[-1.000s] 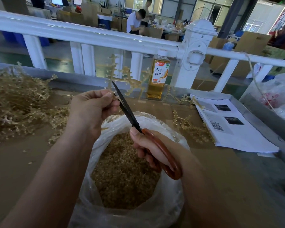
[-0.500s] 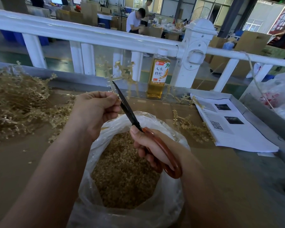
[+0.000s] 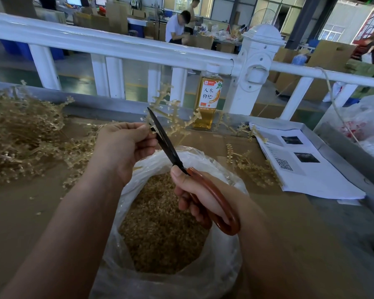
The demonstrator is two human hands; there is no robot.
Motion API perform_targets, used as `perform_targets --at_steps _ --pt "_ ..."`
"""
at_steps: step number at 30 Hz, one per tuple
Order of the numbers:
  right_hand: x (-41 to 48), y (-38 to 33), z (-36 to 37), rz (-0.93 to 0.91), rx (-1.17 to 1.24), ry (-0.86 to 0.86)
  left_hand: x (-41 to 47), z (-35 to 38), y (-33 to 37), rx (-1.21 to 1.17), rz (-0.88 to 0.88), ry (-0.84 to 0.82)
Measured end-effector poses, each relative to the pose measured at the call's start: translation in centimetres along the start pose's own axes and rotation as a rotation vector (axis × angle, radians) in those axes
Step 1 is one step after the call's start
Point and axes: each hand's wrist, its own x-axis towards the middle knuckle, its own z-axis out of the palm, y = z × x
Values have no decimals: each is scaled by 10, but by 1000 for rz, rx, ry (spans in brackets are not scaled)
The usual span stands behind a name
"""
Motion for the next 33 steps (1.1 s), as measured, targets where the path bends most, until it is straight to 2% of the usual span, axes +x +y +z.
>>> perform_targets --at_steps 9,20,29,33 --pt "0 0 0 25 37 25 -3 3 1 76 -2 -53" --pt "0 -3 1 18 -17 22 -6 8 -3 161 56 -7" --pt "1 -2 -1 28 5 36 -7 4 4 107 -36 -125" --pt "0 -3 -1 23 -3 44 -6 4 4 97 -34 -121"
